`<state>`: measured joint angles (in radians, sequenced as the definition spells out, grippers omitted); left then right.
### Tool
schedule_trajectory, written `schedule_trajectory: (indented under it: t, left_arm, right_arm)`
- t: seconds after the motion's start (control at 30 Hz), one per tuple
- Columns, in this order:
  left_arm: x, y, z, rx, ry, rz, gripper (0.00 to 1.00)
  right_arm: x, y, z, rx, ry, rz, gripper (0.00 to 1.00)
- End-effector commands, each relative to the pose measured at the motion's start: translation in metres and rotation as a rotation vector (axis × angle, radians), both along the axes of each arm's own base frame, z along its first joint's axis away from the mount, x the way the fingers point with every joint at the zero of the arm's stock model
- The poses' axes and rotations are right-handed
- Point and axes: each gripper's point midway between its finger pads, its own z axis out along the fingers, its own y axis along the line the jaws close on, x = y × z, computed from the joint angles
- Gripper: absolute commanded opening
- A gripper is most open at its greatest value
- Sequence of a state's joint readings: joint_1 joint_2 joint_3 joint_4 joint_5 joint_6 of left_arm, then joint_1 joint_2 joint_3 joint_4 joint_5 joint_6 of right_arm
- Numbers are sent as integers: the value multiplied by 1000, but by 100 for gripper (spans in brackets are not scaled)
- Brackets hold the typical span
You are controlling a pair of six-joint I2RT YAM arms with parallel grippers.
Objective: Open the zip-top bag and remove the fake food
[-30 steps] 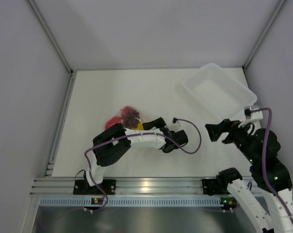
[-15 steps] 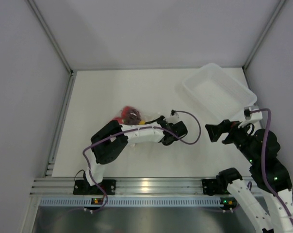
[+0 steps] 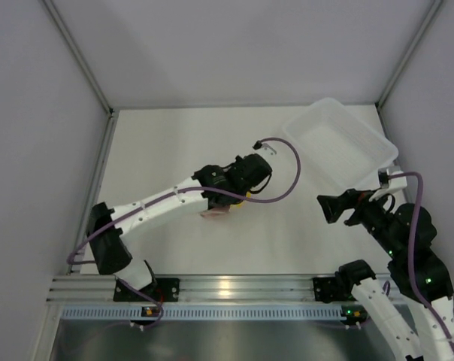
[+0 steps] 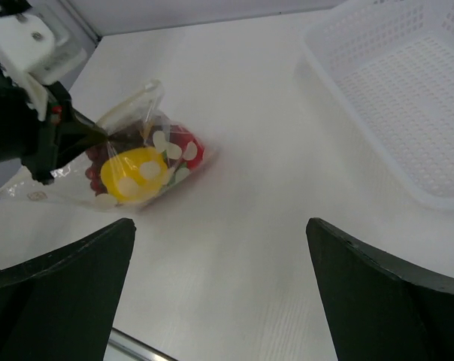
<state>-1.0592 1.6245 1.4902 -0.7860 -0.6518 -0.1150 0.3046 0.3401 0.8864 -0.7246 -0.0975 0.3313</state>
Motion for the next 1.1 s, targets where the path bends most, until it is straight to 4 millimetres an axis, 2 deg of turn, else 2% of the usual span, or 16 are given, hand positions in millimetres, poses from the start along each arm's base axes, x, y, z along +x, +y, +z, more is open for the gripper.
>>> schedule_trajectory:
  t: [0.0,0.13,0.17,0.23,0.27,0.3,0.37,0.4,0.5,0.53,0.63,0.8,1.07]
  left_arm:
    - [-20,-13,57,-189,17,-171,0]
    - [-45,-18,88,-311,47,-317,0]
    - [-61,-24,95,-369,88,-396,0]
    - [-79,-30,103,-404,120,-508,0]
    - [-87,-33,106,-421,138,-554,0]
    - [-107,-40,113,-470,186,-653,0]
    - [-123,-42,118,-495,212,-743,0]
    - [-138,-47,121,-523,253,-817,0]
    - [-156,-49,127,-550,287,-925,0]
    - [-169,-52,128,-570,324,-994,0]
    - [-190,-55,135,-612,386,-1106,0]
    - [-205,-58,142,-648,441,-1186,0]
    - [-212,-60,146,-666,471,-1229,0]
  right_arm:
    - [-4,13,10,1,-64,89,99]
    - [-24,39,17,27,-143,279,99]
    - [-32,49,14,42,-154,355,99]
    - [-43,58,24,62,-232,430,99]
    - [-54,67,21,65,-238,519,100]
    - [-61,72,24,65,-263,567,100]
    - [-75,80,30,75,-298,662,99]
    - [-77,81,31,78,-304,678,99]
    - [-85,86,38,84,-333,734,99]
    - [-88,86,40,85,-348,748,99]
    - [-99,89,46,87,-409,802,97]
    - [-111,88,47,70,-513,830,94]
    - [-116,93,55,66,-526,896,78]
